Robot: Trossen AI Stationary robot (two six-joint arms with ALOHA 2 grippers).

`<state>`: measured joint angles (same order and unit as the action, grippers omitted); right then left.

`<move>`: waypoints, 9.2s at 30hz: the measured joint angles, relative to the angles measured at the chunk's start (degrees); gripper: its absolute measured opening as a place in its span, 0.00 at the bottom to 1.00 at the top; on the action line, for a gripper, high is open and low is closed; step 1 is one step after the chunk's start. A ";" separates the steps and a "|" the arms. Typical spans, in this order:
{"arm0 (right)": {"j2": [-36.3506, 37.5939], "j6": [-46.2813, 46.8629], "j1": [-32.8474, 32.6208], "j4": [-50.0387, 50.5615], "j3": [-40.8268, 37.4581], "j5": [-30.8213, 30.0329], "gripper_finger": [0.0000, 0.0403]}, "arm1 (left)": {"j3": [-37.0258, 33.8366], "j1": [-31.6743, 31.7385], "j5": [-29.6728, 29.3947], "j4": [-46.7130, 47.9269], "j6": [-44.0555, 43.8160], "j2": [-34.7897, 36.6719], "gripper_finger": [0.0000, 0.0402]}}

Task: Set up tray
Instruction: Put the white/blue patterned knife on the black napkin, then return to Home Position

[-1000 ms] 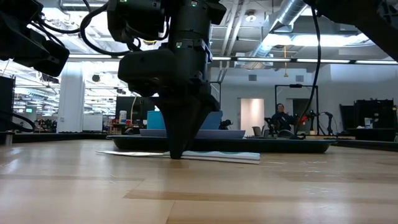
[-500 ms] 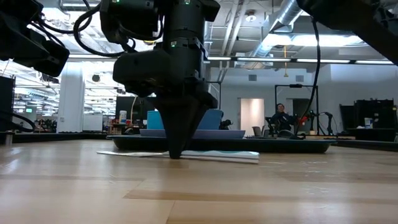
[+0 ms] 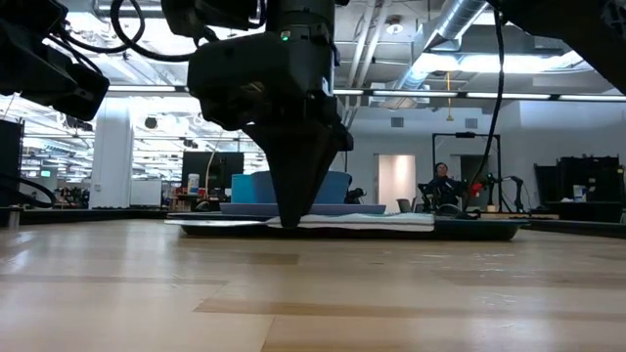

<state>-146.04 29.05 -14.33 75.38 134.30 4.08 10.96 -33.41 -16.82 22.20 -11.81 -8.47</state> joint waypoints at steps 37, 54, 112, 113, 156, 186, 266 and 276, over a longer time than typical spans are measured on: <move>19.69 11.56 -4.42 14.62 0.24 -10.53 0.01 | 0.00 0.00 -0.02 0.26 -1.09 -0.02 0.04; 20.81 10.94 -0.59 14.64 0.20 -9.91 0.01 | 0.00 0.00 -0.02 0.26 -1.09 -0.02 0.04; 61.20 15.99 26.27 5.29 -52.84 -9.32 0.02 | 0.00 0.00 1.33 0.33 -2.56 -0.07 0.04; 61.17 16.46 26.64 5.20 -52.97 -8.78 0.02 | 0.00 0.00 1.32 0.31 -2.56 -0.07 0.04; 45.97 21.91 45.36 -20.41 -65.68 -0.41 0.02 | 0.00 0.02 2.03 0.37 -0.87 -0.15 0.04; 45.42 23.57 46.23 -32.15 -73.45 1.94 0.02 | 0.00 0.02 2.12 0.37 -0.87 -0.15 0.04; 80.10 27.86 22.11 -28.26 -67.25 6.31 0.28 | -7.10 -1.61 -13.54 -16.51 6.45 0.89 0.04; 76.83 -1.43 13.62 -44.49 -67.32 -10.57 0.28 | -6.99 -3.71 -12.61 -15.72 6.25 0.73 0.04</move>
<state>-69.21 27.62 -0.70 30.89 66.98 -6.49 3.97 -37.12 -29.42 6.48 -5.56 -7.74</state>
